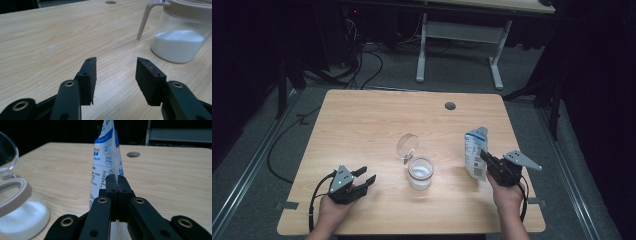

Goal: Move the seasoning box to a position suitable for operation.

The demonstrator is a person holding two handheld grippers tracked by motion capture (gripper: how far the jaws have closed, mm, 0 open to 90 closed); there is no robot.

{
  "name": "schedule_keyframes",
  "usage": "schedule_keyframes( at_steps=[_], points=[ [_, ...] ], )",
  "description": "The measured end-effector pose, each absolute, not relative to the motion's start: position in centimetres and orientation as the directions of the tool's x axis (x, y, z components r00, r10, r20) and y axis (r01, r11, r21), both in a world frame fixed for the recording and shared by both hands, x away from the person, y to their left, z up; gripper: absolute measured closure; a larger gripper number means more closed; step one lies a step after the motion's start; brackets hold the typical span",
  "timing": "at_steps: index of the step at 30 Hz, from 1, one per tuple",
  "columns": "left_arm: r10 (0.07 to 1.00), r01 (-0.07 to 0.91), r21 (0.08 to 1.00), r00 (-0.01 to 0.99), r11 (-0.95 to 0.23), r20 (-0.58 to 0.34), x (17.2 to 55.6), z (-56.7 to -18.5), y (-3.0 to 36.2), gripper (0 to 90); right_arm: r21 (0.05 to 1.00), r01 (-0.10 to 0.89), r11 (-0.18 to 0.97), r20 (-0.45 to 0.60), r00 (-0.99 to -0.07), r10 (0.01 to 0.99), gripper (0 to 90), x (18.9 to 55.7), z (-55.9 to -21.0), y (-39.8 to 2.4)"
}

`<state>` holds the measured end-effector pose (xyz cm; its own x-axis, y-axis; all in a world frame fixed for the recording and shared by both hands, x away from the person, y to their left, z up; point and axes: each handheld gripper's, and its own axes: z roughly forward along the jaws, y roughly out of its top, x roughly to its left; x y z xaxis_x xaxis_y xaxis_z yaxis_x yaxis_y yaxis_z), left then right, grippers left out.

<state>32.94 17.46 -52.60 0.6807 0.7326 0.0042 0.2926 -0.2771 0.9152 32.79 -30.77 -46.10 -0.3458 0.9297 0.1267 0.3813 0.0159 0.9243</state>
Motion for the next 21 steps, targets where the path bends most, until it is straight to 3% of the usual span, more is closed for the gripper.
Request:
schedule_keyframes(
  at_steps=[10,21],
  points=[
    [0.743,0.273,0.919,0.668,-0.283,0.03,32.2,-52.3,16.8,51.6,0.96,0.276,-0.052,0.149,-0.343,0.927,90.0,33.0,-48.2,-31.3],
    [0.755,0.291,0.926,0.656,-0.24,-0.01,31.8,-52.5,17.1,51.6,0.967,0.249,-0.046,0.131,-0.336,0.933,90.0,33.3,-48.7,-32.0]
  ],
)
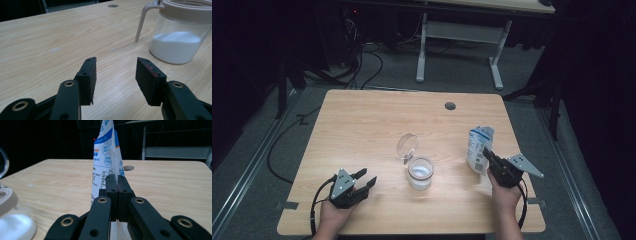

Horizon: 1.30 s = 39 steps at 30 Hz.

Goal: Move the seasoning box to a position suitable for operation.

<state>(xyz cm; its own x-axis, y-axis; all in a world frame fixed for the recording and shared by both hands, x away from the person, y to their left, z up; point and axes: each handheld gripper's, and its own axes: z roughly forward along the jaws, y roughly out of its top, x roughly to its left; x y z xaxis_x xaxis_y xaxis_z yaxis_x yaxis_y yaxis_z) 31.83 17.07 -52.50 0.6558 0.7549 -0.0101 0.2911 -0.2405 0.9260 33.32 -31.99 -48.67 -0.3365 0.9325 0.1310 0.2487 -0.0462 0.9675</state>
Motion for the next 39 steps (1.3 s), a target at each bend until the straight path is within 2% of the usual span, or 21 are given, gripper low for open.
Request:
schedule_keyframes(
  at_steps=[19,39],
  points=[
    [0.739,0.287,0.924,0.674,-0.252,-0.008,31.3,-52.5,17.2,51.3,0.963,0.268,0.017,0.07,-0.31,0.948,88.9,31.6,-49.8,-31.9],
    [0.743,0.289,0.925,0.669,-0.247,-0.011,31.4,-52.5,17.4,51.2,0.963,0.27,0.025,0.057,-0.291,0.955,81.3,31.7,-49.7,-31.5]
  ],
)
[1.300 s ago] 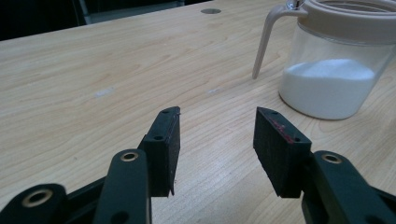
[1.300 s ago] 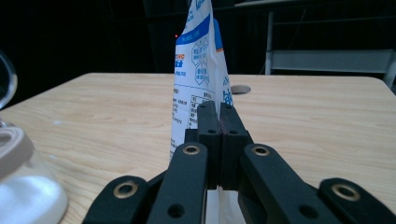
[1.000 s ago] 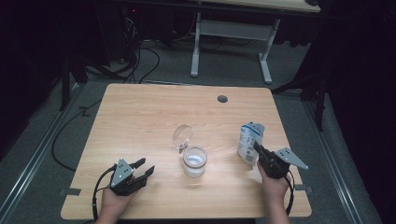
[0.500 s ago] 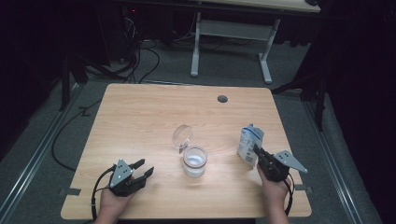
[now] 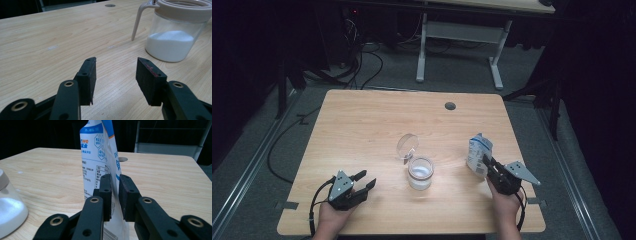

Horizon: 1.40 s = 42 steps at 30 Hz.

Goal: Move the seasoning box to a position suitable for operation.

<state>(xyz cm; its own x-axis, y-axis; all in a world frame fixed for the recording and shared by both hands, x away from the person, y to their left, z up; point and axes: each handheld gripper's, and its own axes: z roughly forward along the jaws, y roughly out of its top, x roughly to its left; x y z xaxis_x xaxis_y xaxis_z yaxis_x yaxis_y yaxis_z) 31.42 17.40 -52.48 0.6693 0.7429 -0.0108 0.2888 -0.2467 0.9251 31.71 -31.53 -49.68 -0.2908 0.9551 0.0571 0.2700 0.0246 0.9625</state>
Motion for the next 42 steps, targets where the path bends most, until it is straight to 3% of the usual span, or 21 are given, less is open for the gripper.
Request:
schedule_keyframes(
  at_steps=[24,31,42],
  points=[
    [0.745,0.294,0.924,0.666,-0.244,-0.015,31.49,-52.52,17.55,51.2,0.958,0.285,0.022,0.06,-0.277,0.959,65.8,31.83,-49.76,-31.31],
    [0.746,0.294,0.924,0.666,-0.244,-0.015,31.48,-52.52,17.57,51.3,0.957,0.289,0.036,0.053,-0.292,0.955,65.6,31.94,-49.8,-30.94],
    [0.746,0.298,0.922,0.666,-0.247,-0.015,31.52,-52.54,17.53,51.2,0.951,0.308,0.04,0.051,-0.284,0.958,52.7,32.12,-49.96,-30.58]
  ],
)
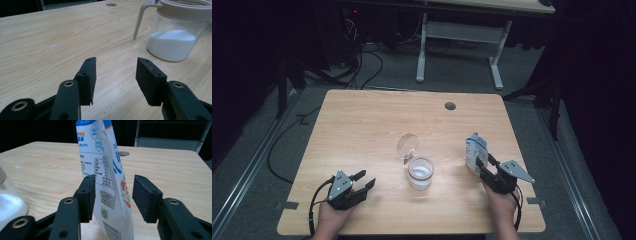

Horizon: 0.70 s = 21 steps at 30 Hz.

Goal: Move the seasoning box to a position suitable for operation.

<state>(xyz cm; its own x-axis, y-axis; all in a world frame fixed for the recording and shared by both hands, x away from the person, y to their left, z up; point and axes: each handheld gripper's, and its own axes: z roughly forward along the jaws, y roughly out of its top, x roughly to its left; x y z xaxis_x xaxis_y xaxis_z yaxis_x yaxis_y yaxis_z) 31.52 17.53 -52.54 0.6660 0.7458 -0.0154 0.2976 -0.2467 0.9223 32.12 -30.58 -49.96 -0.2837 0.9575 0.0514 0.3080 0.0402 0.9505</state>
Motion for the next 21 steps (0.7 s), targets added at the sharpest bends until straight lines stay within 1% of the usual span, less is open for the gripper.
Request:
schedule_keyframes(
  at_steps=[6,8,12,16,21],
  points=[
    [0.745,0.314,0.913,0.667,-0.26,-0.016,31.7,-52.6,17.4,51.8,0.944,0.325,0.045,0.048,-0.273,0.961,48.9,31.7,-50.2,-30.7],
    [0.745,0.315,0.913,0.666,-0.26,-0.017,31.7,-52.6,17.4,52.3,0.943,0.328,0.06,0.032,-0.266,0.963,48.0,31.5,-50.3,-30.6],
    [0.75,0.328,0.908,0.661,-0.261,-0.023,31.8,-52.5,17.5,52.0,0.94,0.333,0.072,0.017,-0.259,0.966,47.5,31.0,-50.3,-30.7],
    [0.755,0.341,0.896,0.655,-0.284,-0.011,31.9,-52.7,17.6,53.8,0.936,0.339,0.093,-0.003,-0.258,0.966,47.6,30.1,-50.3,-30.7],
    [0.762,0.356,0.885,0.648,-0.299,-0.004,32.1,-52.8,17.5,53.0,0.932,0.344,0.116,-0.026,-0.255,0.967,47.8,29.0,-50.3,-30.6]
  ],
)
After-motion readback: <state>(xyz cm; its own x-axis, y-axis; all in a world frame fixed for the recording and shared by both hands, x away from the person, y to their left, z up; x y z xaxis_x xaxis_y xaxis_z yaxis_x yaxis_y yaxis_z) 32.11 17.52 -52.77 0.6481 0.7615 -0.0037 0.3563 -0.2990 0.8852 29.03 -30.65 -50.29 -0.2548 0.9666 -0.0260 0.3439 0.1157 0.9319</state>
